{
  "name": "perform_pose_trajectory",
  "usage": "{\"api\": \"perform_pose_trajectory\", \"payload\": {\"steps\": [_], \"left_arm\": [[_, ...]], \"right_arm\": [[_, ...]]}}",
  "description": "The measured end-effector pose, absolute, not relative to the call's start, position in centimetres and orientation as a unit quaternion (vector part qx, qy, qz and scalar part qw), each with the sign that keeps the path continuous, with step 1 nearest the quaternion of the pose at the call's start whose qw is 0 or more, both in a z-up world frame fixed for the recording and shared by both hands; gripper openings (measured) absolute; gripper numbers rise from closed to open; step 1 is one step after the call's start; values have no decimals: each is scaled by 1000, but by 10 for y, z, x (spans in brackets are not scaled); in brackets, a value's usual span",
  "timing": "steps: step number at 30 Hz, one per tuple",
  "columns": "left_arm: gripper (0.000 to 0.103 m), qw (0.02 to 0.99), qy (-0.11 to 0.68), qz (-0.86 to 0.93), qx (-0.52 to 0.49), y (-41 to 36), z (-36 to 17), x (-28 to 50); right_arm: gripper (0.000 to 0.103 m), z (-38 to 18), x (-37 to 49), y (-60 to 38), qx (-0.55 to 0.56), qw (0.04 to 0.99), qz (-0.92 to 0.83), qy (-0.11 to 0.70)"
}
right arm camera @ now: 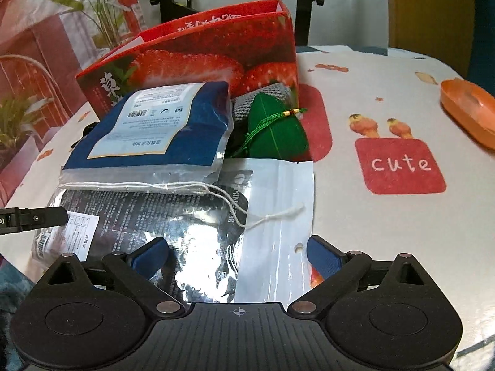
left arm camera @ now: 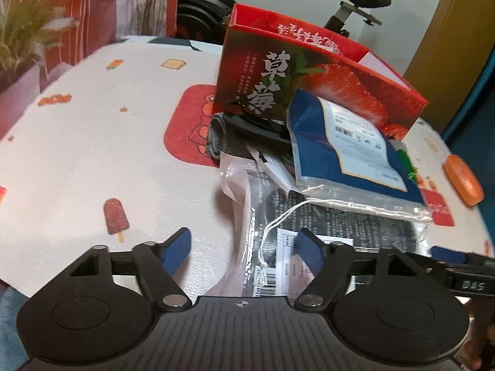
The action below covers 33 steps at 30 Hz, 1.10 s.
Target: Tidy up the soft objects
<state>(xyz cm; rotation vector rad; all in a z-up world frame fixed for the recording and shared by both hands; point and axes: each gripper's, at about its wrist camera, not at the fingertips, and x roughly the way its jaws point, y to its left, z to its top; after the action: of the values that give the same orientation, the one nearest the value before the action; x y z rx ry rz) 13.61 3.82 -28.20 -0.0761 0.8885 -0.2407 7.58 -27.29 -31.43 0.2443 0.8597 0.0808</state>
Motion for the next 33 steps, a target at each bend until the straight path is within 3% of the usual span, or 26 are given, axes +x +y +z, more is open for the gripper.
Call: {"api": "perform_pose_trajectory", "payload": {"steps": [3,11,15,16,18,21,27,33], "left_arm": [[51,891,430,-132,-67,48,-283,138],[51,873,443,-166,-117,51,-294,143],[51,873,443,-174,-105,45,-295,141],[51,873,443,-175,-107,45,-295,141],[51,871,443,-177,-113,48,-295,140],[51,872,443,-178,-112,49,-295,140],[55,873,444,-175,-104,49,-297,140],[57,870,449,-170,-114,52,-303,141]], "right_arm": [[95,-316,76,-274,126,900,46,416],[86,-314,75,-271,122,903,55,409],[74,-310,72,-268,115,905,63,406],[63,-310,72,-268,116,905,67,405],[55,-306,71,-266,121,904,89,400],[55,-304,70,-256,92,907,91,401],[73,-307,70,-277,123,908,24,399],[81,-317,71,-293,163,898,6,408]]}}
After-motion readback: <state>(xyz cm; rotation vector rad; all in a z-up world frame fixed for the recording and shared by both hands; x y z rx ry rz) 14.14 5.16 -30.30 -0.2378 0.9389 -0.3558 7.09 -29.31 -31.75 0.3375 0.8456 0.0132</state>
